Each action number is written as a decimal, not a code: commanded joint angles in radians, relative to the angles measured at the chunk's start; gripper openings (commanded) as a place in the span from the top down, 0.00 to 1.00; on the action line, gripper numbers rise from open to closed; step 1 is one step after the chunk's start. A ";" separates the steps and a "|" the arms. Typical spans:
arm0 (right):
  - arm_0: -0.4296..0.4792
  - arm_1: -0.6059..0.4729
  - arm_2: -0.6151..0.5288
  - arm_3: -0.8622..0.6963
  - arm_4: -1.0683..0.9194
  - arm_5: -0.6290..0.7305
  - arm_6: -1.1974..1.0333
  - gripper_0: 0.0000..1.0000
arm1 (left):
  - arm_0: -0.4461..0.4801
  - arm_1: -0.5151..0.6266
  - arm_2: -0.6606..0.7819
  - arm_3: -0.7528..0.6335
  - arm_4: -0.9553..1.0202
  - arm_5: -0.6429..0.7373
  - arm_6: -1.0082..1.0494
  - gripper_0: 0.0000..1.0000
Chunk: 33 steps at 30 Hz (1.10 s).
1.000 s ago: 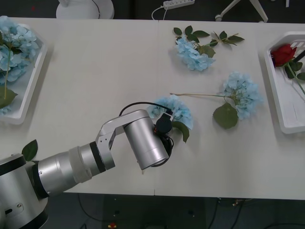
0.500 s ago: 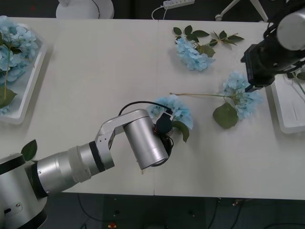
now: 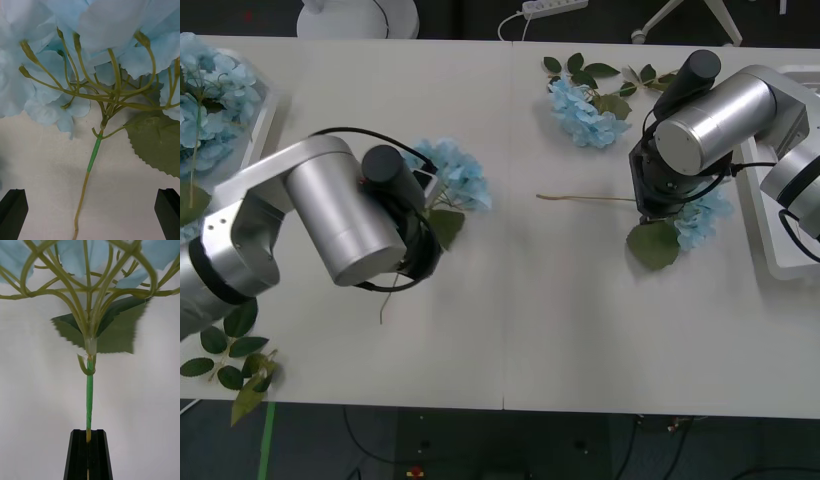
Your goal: Place the red flowers into the right box and the blue flowers into the left box. If a person shows an open palm, hand one flower to the person first, then continue sorting.
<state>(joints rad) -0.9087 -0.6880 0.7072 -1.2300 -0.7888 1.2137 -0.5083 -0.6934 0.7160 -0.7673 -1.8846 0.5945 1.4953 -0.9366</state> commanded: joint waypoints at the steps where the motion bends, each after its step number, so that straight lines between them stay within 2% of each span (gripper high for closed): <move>1: -0.042 0.050 0.000 0.052 0.049 -0.023 -0.019 0.00 | 0.009 0.188 0.121 -0.070 0.091 0.011 -0.059 1.00; 8: -0.042 0.090 0.000 0.118 0.112 -0.043 0.008 0.00 | 0.008 0.388 0.283 -0.039 0.188 0.016 -0.074 1.00; 15: -0.042 0.105 -0.002 0.191 0.118 -0.056 0.102 0.00 | 0.008 0.507 0.436 0.136 0.197 0.023 -0.228 1.00; 25: -0.042 0.137 -0.002 0.273 0.112 -0.126 0.106 0.00 | 0.009 0.600 0.534 0.490 0.241 -0.064 -0.510 1.00; 33: -0.042 0.157 0.000 0.302 0.091 -0.137 0.117 0.00 | 0.009 0.605 0.582 0.731 0.277 -0.121 -0.646 1.00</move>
<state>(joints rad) -0.9103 -0.5634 0.7071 -0.9486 -0.6847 1.0924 -0.4140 -0.6899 1.2623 -0.2264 -1.2028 0.8628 1.4087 -1.5201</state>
